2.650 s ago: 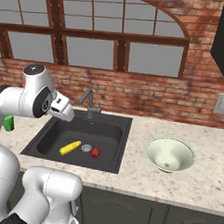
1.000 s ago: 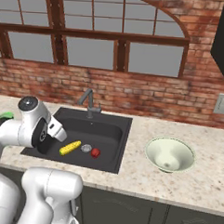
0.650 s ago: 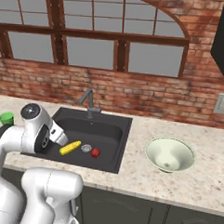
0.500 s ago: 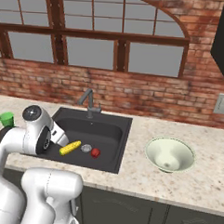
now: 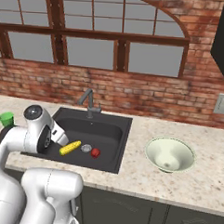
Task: Remove the bell pepper and corn from the sink. Then move the bowl and cup from the counter to the sink for washing.
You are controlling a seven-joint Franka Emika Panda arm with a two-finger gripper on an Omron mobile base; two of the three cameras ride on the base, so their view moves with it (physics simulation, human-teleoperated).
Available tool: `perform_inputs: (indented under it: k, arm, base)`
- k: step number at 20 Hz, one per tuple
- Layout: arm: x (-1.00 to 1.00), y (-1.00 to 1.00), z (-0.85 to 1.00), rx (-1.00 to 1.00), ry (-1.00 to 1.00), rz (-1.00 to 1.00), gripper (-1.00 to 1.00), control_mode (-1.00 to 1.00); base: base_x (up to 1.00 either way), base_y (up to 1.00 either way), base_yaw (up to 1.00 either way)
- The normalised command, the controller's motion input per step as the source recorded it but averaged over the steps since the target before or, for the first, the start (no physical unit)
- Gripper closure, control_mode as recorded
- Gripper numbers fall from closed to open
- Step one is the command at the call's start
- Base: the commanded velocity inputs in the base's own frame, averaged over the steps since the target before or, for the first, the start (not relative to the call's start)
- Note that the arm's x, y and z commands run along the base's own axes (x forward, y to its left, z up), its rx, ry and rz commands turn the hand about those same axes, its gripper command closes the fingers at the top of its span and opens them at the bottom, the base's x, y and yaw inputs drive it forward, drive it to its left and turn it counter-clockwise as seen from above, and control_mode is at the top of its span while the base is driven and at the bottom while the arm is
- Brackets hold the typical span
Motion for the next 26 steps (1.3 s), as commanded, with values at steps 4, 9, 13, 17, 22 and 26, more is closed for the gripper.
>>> perform_inputs:
  k: [4, 9, 13, 17, 22, 26]
  arm:
    - [0.13, 0.00, -0.21, 0.00, 0.00, 0.00, -1.00, -1.00]
    - [0.15, 0.00, -0.24, 0.00, 0.00, 0.00, -1.00, -1.00]
    - [0.15, 0.00, -0.26, 0.01, 0.00, 0.00, -1.00, -1.00]
    - [0.14, 0.00, -0.29, 0.01, 0.00, 0.00, -1.00, -1.00]
    - [0.13, -0.01, -0.29, 0.01, 0.00, 0.00, -1.00, -1.00]
    - [0.11, -0.02, -0.29, 0.00, 0.02, 0.00, -1.00, -1.00]
  base:
    - [0.00, 0.00, 0.00]
    - [0.00, 0.00, 0.00]
    - [0.00, 0.00, 0.00]
    - [0.00, 0.00, 0.00]
    - [0.00, 0.00, 0.00]
    - [0.00, 0.00, 0.00]
